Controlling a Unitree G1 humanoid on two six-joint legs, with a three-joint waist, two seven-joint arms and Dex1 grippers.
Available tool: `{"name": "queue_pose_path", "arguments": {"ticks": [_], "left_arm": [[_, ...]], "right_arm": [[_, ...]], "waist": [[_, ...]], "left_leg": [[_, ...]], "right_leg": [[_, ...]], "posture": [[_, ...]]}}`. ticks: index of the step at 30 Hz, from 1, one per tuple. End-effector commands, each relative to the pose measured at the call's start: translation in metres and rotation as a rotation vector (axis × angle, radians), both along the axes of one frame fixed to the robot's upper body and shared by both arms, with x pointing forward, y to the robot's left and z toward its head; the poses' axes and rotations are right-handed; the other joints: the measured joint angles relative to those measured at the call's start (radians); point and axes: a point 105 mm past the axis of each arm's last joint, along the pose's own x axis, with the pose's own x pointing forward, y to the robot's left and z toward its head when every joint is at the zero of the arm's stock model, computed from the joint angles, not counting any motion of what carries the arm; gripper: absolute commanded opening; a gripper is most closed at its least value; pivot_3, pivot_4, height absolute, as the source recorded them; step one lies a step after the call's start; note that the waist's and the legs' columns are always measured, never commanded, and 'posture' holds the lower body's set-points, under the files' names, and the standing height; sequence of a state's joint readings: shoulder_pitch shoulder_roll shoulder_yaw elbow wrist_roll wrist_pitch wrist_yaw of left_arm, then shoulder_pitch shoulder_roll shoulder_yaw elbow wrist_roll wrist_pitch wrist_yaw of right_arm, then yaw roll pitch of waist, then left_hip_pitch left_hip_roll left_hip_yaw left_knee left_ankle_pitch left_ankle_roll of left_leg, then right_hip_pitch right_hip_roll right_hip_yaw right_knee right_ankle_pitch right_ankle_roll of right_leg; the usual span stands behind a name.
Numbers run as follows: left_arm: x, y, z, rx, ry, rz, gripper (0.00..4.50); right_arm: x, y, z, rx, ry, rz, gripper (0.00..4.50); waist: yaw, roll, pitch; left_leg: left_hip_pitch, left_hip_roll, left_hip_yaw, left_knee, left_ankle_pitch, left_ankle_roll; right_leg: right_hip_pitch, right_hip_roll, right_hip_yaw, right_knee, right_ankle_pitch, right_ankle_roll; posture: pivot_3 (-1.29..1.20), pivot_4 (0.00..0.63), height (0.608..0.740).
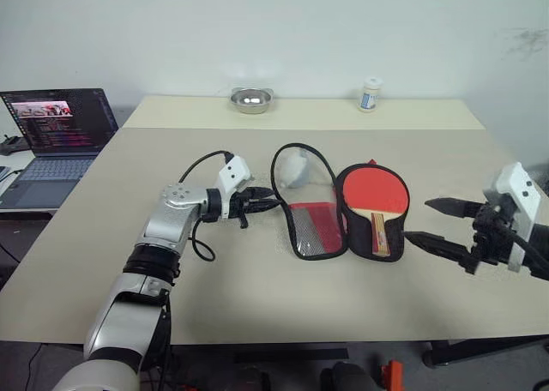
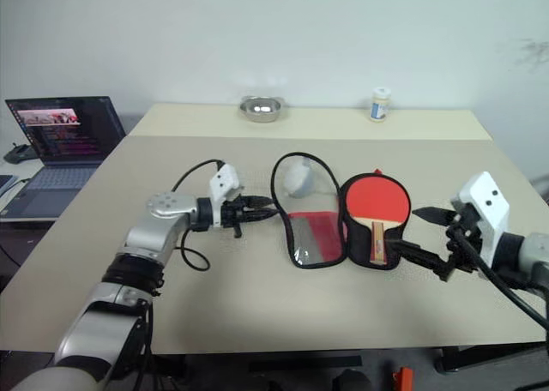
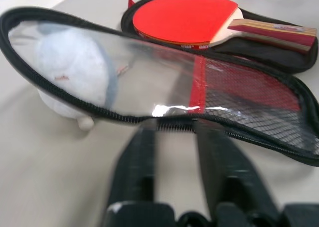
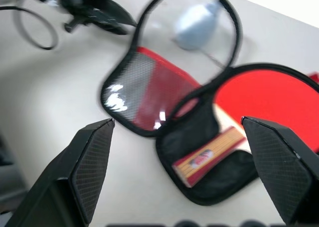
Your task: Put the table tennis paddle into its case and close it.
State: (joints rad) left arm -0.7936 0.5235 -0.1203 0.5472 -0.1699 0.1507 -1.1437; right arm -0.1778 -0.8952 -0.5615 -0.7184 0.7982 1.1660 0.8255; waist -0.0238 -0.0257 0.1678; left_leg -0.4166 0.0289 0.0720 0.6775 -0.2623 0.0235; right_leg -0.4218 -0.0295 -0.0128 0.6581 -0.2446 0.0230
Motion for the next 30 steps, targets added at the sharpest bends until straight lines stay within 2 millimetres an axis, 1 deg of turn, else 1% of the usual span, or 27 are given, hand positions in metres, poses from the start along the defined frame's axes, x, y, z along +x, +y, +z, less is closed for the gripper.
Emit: {"name": "queue_pose_path", "arguments": {"ticks": [1,3,5,7,8,10,11,14,15,17,18,20,22,25,28,30], "left_arm": [[0.005,0.017,0.024,-0.065,-0.038,0.033,0.02],[0.012,0.031,0.022,-0.096,-0.015,0.107,0.02],[0.014,0.043,0.008,-0.044,0.01,0.151,0.02],[0.012,0.043,-0.004,0.0,0.027,0.138,0.02],[0.01,0.038,-0.006,-0.003,0.033,0.119,0.02],[0.009,0.021,-0.008,-0.013,0.022,0.07,0.02],[0.009,0.01,-0.008,-0.023,0.015,0.041,0.02],[0.005,-0.015,-0.005,-0.044,0.009,-0.036,0.02],[0.003,-0.03,-0.002,-0.055,0.001,-0.089,0.02],[-0.001,-0.05,0.005,-0.079,-0.008,-0.157,0.02],[-0.002,-0.062,0.011,-0.099,-0.017,-0.19,0.02],[-0.007,-0.092,0.03,-0.187,-0.013,-0.273,0.02],[-0.012,-0.113,0.041,-0.222,-0.019,-0.341,0.02],[-0.014,-0.142,0.049,-0.247,-0.033,-0.394,0.02],[-0.014,-0.173,0.056,-0.277,-0.047,-0.409,0.02],[-0.014,-0.186,0.056,-0.286,-0.047,-0.405,0.02]], "right_arm": [[-0.004,0.004,0.01,-0.011,-0.07,0.023,4.5],[-0.004,0.005,0.008,-0.007,-0.068,0.022,4.5],[-0.005,0.006,0.007,-0.006,-0.065,0.027,4.5],[-0.006,0.007,0.006,-0.007,-0.061,0.036,4.5],[-0.006,0.007,0.006,-0.011,-0.06,0.039,4.5],[-0.007,0.007,0.006,-0.02,-0.052,0.053,4.5],[-0.008,0.006,0.005,-0.027,-0.046,0.061,4.5],[-0.009,0.004,0.004,-0.049,-0.034,0.074,4.5],[-0.01,0.002,0.002,-0.065,-0.018,0.081,4.5],[-0.013,-0.002,0.001,-0.086,0.002,0.086,4.5],[-0.014,-0.004,0.001,-0.095,0.011,0.086,4.5],[-0.018,-0.009,0.0,-0.108,0.025,0.078,4.5],[-0.02,-0.013,-0.001,-0.124,0.031,0.068,4.5],[-0.022,-0.019,-0.003,-0.135,0.041,0.042,4.5],[-0.022,-0.026,-0.005,-0.144,0.044,0.008,4.5],[-0.02,-0.03,-0.006,-0.151,0.04,-0.014,4.5]], "waist": [[-0.001,0.0,0.0],[0.0,-0.001,0.0],[0.0,-0.001,0.001],[0.0,-0.001,0.001],[0.001,-0.001,0.001],[0.005,-0.002,0.001],[0.012,-0.003,0.002],[0.028,-0.005,0.003],[0.029,-0.006,0.003],[0.031,-0.006,0.004],[0.033,-0.006,0.004],[0.034,-0.007,0.004],[0.04,-0.008,0.004],[0.04,-0.008,0.004],[0.039,-0.008,0.004],[0.04,-0.008,0.005]], "left_leg": [[0.0,0.0,0.0,0.0,0.0,0.0],[0.0,0.0,0.0,0.0,0.0,0.0],[0.0,0.0,0.0,0.001,0.0,0.0],[0.0,0.0,0.0,0.0,0.0,0.0],[0.0,0.0,0.0,0.0,0.0,0.0],[0.0,-0.001,0.0,0.0,0.0,0.0],[0.0,-0.001,0.0,0.001,0.0,0.0],[0.0,-0.002,0.0,0.002,0.0,0.0],[0.0,-0.002,0.0,0.002,0.0,0.0],[-0.001,-0.002,0.0,0.001,0.0,0.0],[-0.001,-0.002,0.0,0.001,0.0,0.0],[-0.001,-0.003,0.0,0.002,0.0,0.0],[-0.002,-0.003,-0.001,0.002,0.0,0.0],[-0.002,-0.003,-0.001,0.002,0.0,0.0],[-0.001,-0.003,-0.001,0.002,0.0,0.0],[-0.001,-0.003,-0.001,0.002,0.0,0.0]], "right_leg": [[0.0,0.0,0.0,0.0,0.0,0.0],[0.0,0.0,0.0,0.001,0.0,0.0],[0.0,0.0,0.0,0.001,0.0,0.0],[0.0,0.0,0.0,0.001,0.0,0.0],[0.0,0.0,0.0,0.001,0.0,0.0],[0.0,-0.002,0.0,0.001,0.002,-0.003],[0.0,-0.005,-0.001,0.001,0.002,-0.003],[0.001,-0.006,-0.002,0.0,0.002,-0.003],[0.001,-0.006,-0.002,0.0,0.002,-0.003],[0.001,-0.006,-0.002,0.0,0.002,-0.003],[0.001,-0.006,-0.002,0.0,0.002,-0.003],[0.001,-0.005,-0.002,0.0,0.002,-0.003],[0.001,-0.004,-0.003,0.0,0.002,-0.002],[0.001,-0.003,-0.002,-0.001,0.001,-0.001],[0.001,-0.001,-0.001,0.0,0.0,0.001],[0.001,-0.001,-0.001,0.0,-0.001,0.002]], "posture": [[0.0,0.15,0.74],[0.0,0.15,0.74],[0.0,0.15,0.74],[0.0,0.15,0.74],[0.0,0.15,0.74],[0.0,0.15,0.74],[0.0,0.15,0.74],[0.0,0.15,0.74],[0.0,0.15,0.74],[0.0,0.15,0.74],[0.0,0.15,0.74],[0.0,0.15,0.74],[0.0,0.15,0.74],[0.0,0.15,0.74],[0.0,0.15,0.74],[0.0,0.15,0.74]]}}
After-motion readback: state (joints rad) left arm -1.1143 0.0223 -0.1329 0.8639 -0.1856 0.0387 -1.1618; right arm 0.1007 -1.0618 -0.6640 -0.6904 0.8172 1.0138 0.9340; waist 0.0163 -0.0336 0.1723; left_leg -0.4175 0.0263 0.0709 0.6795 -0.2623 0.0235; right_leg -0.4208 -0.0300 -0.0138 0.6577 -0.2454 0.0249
